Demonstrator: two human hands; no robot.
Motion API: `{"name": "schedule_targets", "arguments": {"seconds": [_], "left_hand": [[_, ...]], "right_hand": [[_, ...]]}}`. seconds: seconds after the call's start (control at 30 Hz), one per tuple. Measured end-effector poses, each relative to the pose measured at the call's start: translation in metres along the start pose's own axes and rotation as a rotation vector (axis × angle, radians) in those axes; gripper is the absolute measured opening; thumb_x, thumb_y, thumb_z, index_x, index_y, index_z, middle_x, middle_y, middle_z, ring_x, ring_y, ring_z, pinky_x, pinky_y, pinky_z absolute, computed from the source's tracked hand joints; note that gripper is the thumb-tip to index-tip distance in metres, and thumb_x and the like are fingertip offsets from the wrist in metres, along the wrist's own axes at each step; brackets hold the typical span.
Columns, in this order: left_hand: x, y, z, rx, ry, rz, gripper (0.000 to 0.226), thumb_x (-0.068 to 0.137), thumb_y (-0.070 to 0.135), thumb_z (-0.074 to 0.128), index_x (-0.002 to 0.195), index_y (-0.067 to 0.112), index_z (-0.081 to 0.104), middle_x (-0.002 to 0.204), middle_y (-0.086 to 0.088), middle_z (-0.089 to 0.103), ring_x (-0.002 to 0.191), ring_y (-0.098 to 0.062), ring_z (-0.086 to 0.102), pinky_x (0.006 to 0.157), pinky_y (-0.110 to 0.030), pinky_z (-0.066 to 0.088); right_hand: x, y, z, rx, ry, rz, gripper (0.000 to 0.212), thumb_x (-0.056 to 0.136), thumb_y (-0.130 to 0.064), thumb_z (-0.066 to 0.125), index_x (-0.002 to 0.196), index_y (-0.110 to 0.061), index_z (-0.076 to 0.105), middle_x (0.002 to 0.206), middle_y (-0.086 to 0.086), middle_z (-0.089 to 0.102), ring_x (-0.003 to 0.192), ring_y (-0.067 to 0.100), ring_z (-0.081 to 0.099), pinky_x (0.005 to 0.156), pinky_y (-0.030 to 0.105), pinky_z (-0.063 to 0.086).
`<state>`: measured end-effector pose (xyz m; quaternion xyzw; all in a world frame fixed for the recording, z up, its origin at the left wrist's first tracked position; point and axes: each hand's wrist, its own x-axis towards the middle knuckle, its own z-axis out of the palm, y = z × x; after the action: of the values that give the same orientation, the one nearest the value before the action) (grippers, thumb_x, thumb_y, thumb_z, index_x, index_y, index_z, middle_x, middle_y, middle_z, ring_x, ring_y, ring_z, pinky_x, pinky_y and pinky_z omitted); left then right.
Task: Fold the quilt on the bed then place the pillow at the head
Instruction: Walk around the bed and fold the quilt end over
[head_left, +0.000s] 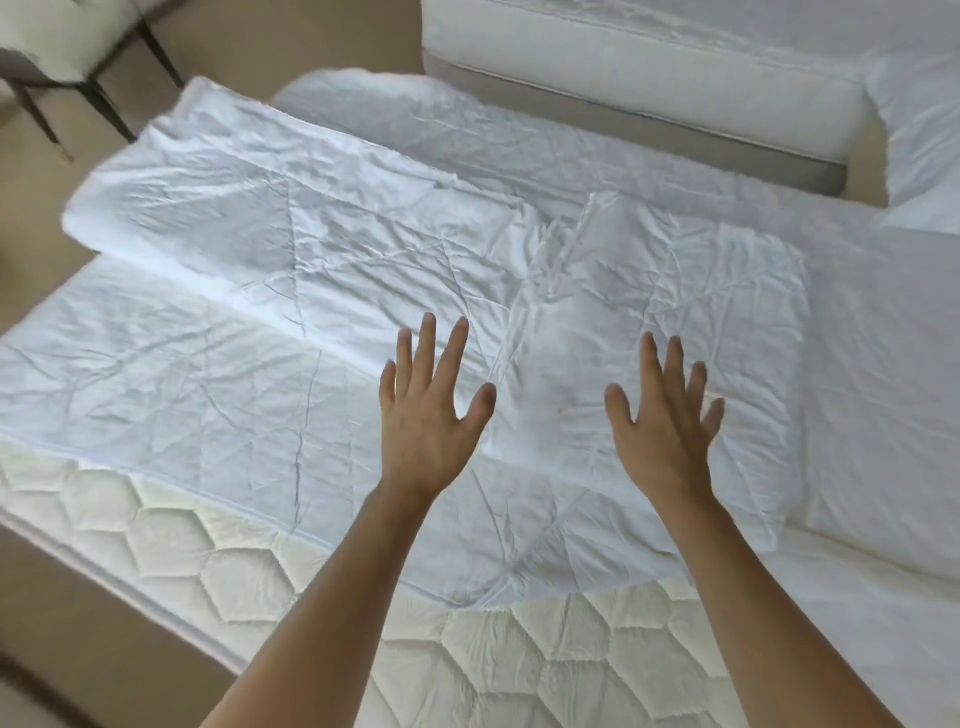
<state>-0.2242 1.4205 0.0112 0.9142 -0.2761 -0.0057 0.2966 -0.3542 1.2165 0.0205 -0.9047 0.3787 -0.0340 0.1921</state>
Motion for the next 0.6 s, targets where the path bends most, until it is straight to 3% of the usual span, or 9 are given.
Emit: {"name": "schedule_targets", "arguments": {"seconds": [0.3, 0.43, 0.6], "left_hand": [[-0.063, -0.017, -0.210, 0.154, 0.265, -0.140, 0.070, 0.098, 0.066, 0.031, 0.160, 0.045, 0.009, 0.171, 0.005, 0.001, 0.158, -0.023, -0.006, 0.125, -0.052, 0.009], [-0.108, -0.065, -0.298, 0.201, 0.442, -0.303, 0.070, 0.097, 0.064, 0.033, 0.160, 0.044, 0.012, 0.171, 0.004, 0.005, 0.158, -0.023, -0.004, 0.125, -0.051, 0.008], [-0.169, -0.146, -0.394, 0.247, 0.603, -0.486, 0.069, 0.096, 0.065, 0.032, 0.159, 0.043, 0.015, 0.171, 0.002, 0.008, 0.158, -0.022, -0.003, 0.126, -0.047, 0.006]], "right_hand": [[-0.066, -0.190, -0.078, 0.089, -0.014, -0.401, 0.070, 0.101, -0.055, 0.030, 0.163, -0.036, 0.003, 0.172, -0.003, -0.006, 0.158, 0.028, -0.010, 0.123, 0.062, -0.003], [-0.102, -0.291, -0.077, 0.112, -0.054, -0.612, 0.069, 0.103, -0.053, 0.032, 0.162, -0.038, 0.001, 0.172, -0.007, -0.010, 0.157, 0.024, -0.015, 0.123, 0.058, -0.009], [-0.160, -0.428, -0.050, 0.156, -0.110, -0.839, 0.065, 0.104, -0.051, 0.032, 0.162, -0.039, 0.003, 0.172, -0.006, -0.005, 0.158, 0.024, -0.011, 0.123, 0.060, -0.005]]}}
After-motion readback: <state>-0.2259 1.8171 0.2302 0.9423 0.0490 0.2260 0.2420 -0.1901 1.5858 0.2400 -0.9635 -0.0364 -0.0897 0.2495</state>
